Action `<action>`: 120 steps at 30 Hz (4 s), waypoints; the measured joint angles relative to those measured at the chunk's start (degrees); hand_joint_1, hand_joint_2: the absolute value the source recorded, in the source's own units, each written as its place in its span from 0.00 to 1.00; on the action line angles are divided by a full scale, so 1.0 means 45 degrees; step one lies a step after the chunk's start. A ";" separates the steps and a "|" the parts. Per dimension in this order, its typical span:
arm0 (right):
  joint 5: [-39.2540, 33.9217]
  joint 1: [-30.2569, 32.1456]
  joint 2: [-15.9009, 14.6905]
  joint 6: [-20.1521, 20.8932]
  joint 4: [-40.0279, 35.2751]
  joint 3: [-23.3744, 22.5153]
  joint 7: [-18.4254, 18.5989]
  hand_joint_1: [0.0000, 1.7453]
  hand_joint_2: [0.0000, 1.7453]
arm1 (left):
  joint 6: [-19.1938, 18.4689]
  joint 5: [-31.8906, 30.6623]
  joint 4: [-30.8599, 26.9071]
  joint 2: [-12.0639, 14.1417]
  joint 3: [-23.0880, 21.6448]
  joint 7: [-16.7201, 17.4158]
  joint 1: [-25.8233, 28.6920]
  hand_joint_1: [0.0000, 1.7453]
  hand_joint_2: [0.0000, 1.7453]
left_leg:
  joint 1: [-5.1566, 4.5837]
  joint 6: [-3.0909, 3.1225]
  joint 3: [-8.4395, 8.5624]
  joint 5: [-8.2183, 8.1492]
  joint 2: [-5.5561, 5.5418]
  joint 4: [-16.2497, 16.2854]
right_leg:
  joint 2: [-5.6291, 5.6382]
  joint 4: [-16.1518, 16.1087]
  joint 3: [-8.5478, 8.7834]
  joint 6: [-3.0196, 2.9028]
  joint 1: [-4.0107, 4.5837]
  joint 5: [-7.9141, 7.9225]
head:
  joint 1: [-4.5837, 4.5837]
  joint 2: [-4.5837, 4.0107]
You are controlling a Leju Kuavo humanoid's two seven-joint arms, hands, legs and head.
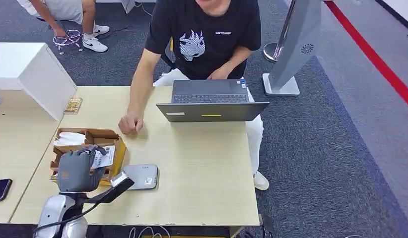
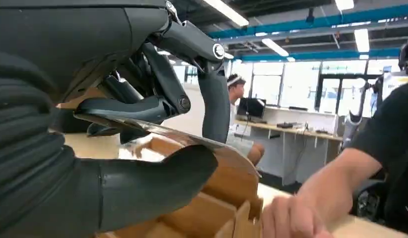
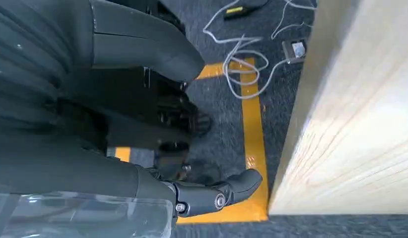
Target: Pass the card to the sensor for recognition and then transmit it.
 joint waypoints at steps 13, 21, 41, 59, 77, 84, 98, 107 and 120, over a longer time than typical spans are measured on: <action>0.0402 0.0175 -0.0024 0.0000 -0.0219 0.0092 -0.0907 0.00 1.00 | -0.0107 -0.0422 0.0990 -0.0083 0.0213 0.0466 0.0968 1.00 1.00 | 0.0001 0.0001 -0.0003 0.0000 -0.0001 0.0000 | -0.0003 0.0000 0.0000 0.0001 0.0001 -0.0001 | 0.0005 0.0000; 0.0156 0.0249 -0.0010 0.0942 -0.0282 0.0009 -0.2127 0.00 1.00 | -0.0291 -0.1273 0.1277 -0.0082 0.0389 0.0850 0.0987 1.00 1.00 | 0.0001 0.0001 -0.0002 0.0000 -0.0004 0.0000 | -0.0004 0.0001 0.0002 0.0002 0.0000 0.0003 | 0.0005 0.0000; -0.0753 -0.0132 0.0325 0.0899 -0.0262 -0.1006 -0.1641 0.00 1.00 | -0.0165 -0.1855 0.1568 -0.0374 0.0520 0.0685 0.0693 1.00 1.00 | 0.0000 0.0001 -0.0001 0.0001 -0.0004 0.0002 | -0.0009 0.0000 0.0002 0.0006 0.0000 0.0005 | 0.0010 0.0000; -0.0714 -0.0312 0.0369 0.0811 -0.0199 -0.1035 -0.1442 0.00 1.00 | 0.0005 -0.2103 0.1845 -0.0967 0.0228 0.0602 -0.0378 1.00 1.00 | 0.0001 0.0001 0.0001 0.0001 -0.0002 0.0004 | -0.0001 0.0000 -0.0003 0.0000 0.0001 0.0012 | 0.0005 0.0000; -0.1777 0.0173 0.0691 -0.0877 -0.0580 -0.1337 -0.0478 0.00 1.00 | -0.0131 -0.2386 0.2142 -0.1039 0.0121 0.1289 -0.0656 1.00 1.00 | 0.0002 0.0003 0.0012 -0.0001 -0.0010 0.0003 | -0.0017 -0.0001 0.0020 0.0011 0.0001 0.0000 | 0.0010 0.0000; -0.2595 0.2000 0.1428 -0.1545 -0.3108 -0.5016 0.1025 0.00 1.00 | -0.0688 -0.3015 0.2136 -0.0899 0.0350 0.1301 0.0317 0.96 1.00 | -0.0010 0.0011 -0.0021 -0.0029 -0.0025 -0.0004 | -0.0025 0.0000 -0.0011 0.0006 -0.0010 -0.0037 | 0.0004 0.0000; -0.1861 0.1538 0.1341 -0.2059 -0.2448 -0.7398 0.0540 0.00 1.00 | -0.0675 -0.3356 0.3176 -0.1030 0.0350 0.1486 0.0475 0.97 1.00 | -0.0024 0.0042 0.0027 -0.0025 -0.0032 -0.0002 | -0.0049 -0.0003 0.0048 0.0015 -0.0019 -0.0038 | 0.0010 0.0000; -0.1861 0.1485 0.1341 -0.2059 -0.2384 -0.7471 0.0525 0.00 1.00 | -0.0680 -0.3356 0.3186 -0.1035 0.0350 0.1481 0.0475 0.96 1.00 | -0.0024 0.0042 0.0029 -0.0024 -0.0033 -0.0002 | -0.0049 -0.0002 0.0052 0.0015 -0.0019 -0.0038 | 0.0015 0.0000; -0.1117 0.0727 0.0642 -0.1647 -0.0705 -0.8510 0.0044 0.00 1.00 | -0.1000 -0.2837 0.0165 -0.0259 0.1446 0.1821 -0.1885 1.00 1.00 | -0.0021 0.0038 0.0021 0.0017 -0.0031 0.0002 | -0.0046 0.0003 0.0040 0.0012 -0.0017 0.0004 | 0.0015 0.0000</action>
